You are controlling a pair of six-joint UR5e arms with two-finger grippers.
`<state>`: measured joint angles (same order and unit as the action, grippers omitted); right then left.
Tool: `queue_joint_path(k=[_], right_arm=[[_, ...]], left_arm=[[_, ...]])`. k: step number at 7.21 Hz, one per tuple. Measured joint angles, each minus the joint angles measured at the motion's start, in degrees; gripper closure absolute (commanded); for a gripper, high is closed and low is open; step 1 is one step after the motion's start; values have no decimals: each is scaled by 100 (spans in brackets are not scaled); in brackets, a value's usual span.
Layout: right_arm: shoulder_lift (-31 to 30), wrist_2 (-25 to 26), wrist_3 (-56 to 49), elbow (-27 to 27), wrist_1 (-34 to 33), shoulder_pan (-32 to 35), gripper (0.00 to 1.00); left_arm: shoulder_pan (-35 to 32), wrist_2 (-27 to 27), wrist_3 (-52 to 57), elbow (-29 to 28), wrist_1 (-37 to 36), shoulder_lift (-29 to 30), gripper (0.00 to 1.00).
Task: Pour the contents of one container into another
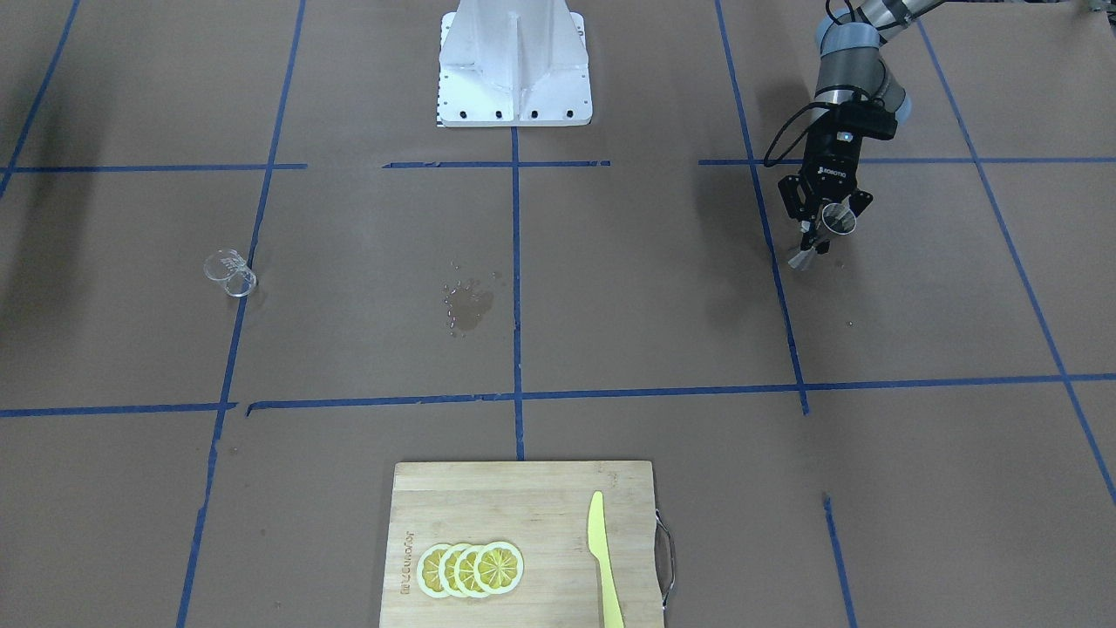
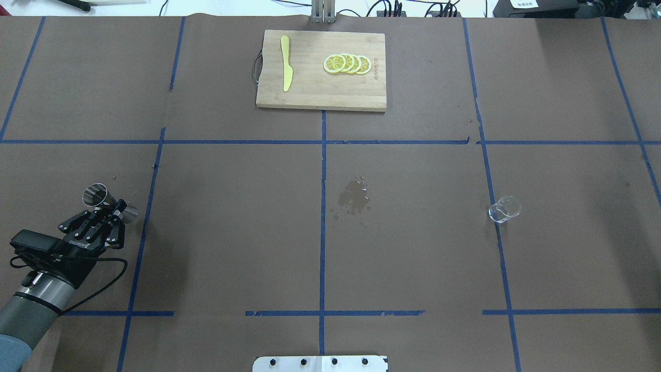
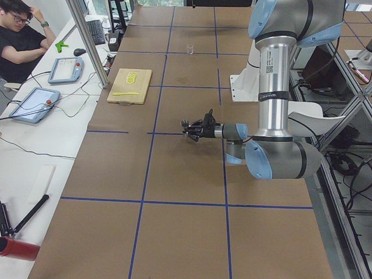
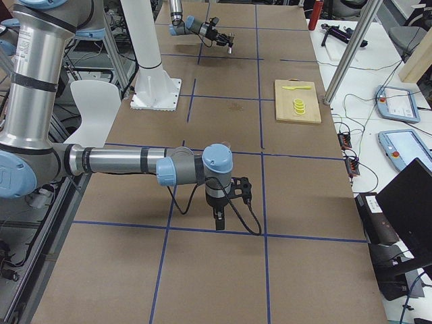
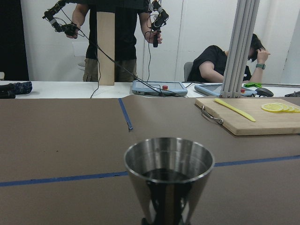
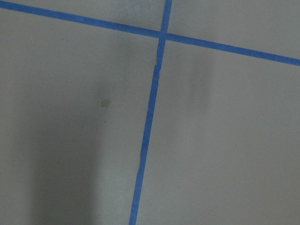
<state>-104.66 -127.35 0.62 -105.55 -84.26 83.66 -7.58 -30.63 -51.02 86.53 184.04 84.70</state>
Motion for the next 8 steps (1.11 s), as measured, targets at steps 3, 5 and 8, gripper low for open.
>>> queue_joint_path(k=[3, 5, 8], right_arm=[[-1, 5, 2, 14, 0, 10, 0], [-2, 8, 3, 16, 0, 11, 0], [-2, 9, 5, 17, 2, 10, 0]], left_arm=[[13, 13, 38, -52, -67, 19, 100], [17, 7, 47, -88, -88, 20, 100], [46, 6, 33, -150, -88, 35, 100]])
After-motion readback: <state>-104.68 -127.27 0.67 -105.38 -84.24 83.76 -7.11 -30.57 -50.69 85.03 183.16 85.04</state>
